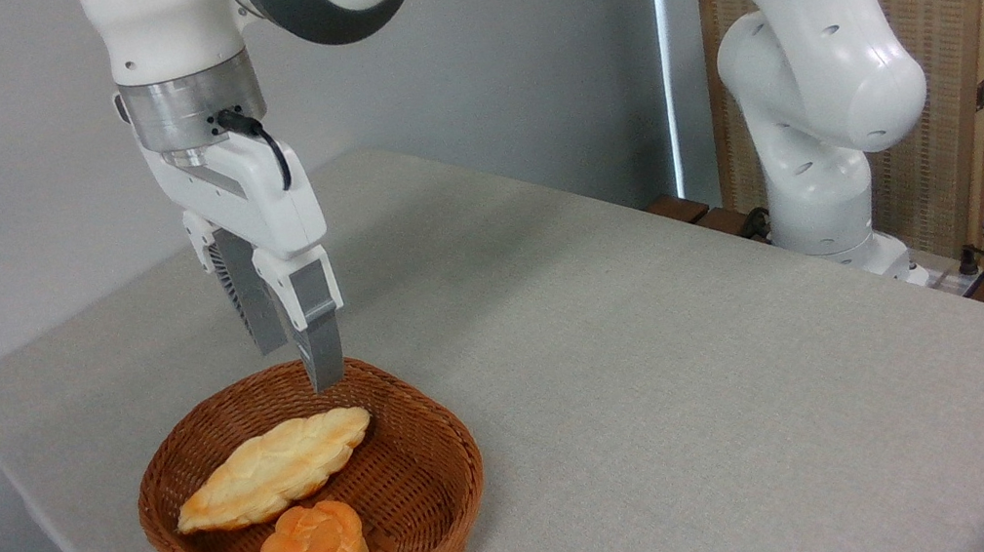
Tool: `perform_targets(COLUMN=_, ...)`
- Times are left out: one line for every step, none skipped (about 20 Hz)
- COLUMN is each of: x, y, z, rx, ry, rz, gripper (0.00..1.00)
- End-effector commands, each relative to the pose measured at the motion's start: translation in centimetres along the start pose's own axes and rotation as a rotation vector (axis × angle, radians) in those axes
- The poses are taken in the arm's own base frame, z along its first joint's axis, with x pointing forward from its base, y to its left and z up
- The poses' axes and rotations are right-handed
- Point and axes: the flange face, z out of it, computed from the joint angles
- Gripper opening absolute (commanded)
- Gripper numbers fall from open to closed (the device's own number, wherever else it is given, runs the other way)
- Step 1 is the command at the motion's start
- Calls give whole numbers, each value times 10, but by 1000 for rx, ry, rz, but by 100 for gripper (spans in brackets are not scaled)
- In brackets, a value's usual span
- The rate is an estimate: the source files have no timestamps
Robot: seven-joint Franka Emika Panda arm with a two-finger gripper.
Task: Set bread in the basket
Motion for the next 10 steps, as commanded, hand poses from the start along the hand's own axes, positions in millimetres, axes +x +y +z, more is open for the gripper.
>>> perform_targets(x=-2, y=-1, z=-18, rx=-39, ry=-58, rz=-79, gripper=100)
perform_targets(x=-4, y=0, z=-22, rx=-39, ry=-56, rz=-79, gripper=100)
perform_targets(x=-5, y=-1, z=-29, rx=-34, ry=-47, rz=-79, gripper=100)
perform_targets(x=-11, y=-6, z=-41, rx=-25, ry=-30, rz=-92, gripper=100)
perform_targets(x=-17, y=-6, z=-52, rx=-25, ry=-18, rz=-96, gripper=100)
perform_targets(x=-26, y=-6, z=-69, rx=-15, ry=5, rz=-99, gripper=100)
perform_targets(x=-31, y=-6, z=-76, rx=-11, ry=13, rz=-102, gripper=100)
perform_targets(x=-32, y=-5, z=-78, rx=-11, ry=15, rz=-102, gripper=100)
perform_targets(x=-32, y=-2, z=-77, rx=-17, ry=4, rz=-99, gripper=100)
perform_targets(x=-32, y=0, z=-74, rx=-24, ry=-8, rz=-94, gripper=100)
